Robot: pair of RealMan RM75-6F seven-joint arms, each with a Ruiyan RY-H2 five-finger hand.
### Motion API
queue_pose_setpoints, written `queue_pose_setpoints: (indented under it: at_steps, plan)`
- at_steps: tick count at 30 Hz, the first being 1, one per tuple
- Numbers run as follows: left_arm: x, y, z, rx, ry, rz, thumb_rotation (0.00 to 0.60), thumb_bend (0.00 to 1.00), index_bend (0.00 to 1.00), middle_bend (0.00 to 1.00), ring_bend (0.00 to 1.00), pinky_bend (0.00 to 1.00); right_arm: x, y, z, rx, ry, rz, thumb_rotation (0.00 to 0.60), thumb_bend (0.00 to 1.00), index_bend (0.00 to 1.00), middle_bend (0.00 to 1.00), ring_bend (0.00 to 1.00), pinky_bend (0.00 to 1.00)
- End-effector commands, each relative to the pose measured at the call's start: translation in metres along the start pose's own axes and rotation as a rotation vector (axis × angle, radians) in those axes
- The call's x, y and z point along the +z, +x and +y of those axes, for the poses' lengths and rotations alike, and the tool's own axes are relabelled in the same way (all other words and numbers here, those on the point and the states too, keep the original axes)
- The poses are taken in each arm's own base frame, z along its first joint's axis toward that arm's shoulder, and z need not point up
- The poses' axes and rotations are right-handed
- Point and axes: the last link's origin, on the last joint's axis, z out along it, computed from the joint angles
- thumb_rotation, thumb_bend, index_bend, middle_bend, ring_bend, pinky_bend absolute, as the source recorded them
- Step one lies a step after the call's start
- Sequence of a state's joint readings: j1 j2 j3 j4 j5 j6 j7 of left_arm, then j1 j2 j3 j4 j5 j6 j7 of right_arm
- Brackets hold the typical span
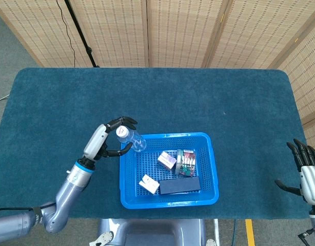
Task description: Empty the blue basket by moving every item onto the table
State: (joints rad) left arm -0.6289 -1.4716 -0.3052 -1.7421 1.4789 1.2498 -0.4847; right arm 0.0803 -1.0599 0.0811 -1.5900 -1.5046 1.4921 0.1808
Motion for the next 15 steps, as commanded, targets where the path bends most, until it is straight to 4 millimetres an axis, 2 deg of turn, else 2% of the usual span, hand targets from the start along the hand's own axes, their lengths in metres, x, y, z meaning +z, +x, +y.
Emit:
queue_pose_setpoints:
  at_steps: [1, 4, 7, 15]
  plan:
    - [0.011, 0.040, 0.028, 0.065, -0.043, 0.079, 0.600, 0.41, 0.52, 0.33, 0.37, 0.30, 0.000, 0.000, -0.001, -0.001, 0.002, -0.003, 0.600, 0.00, 0.00, 0.01, 0.00, 0.00]
    - [0.020, 0.063, 0.030, 0.106, -0.015, 0.117, 0.600, 0.41, 0.52, 0.33, 0.37, 0.30, -0.001, -0.001, -0.002, -0.003, 0.005, -0.006, 0.600, 0.00, 0.00, 0.01, 0.00, 0.00]
    - [0.028, 0.079, 0.019, 0.114, 0.039, 0.140, 0.600, 0.41, 0.52, 0.33, 0.37, 0.30, -0.001, -0.003, -0.003, -0.008, 0.008, -0.011, 0.600, 0.00, 0.00, 0.01, 0.00, 0.00]
    - [0.050, 0.097, -0.046, 0.101, 0.191, 0.181, 0.600, 0.40, 0.52, 0.33, 0.36, 0.30, 0.003, -0.011, -0.009, -0.023, 0.016, -0.036, 0.600, 0.00, 0.00, 0.01, 0.00, 0.00]
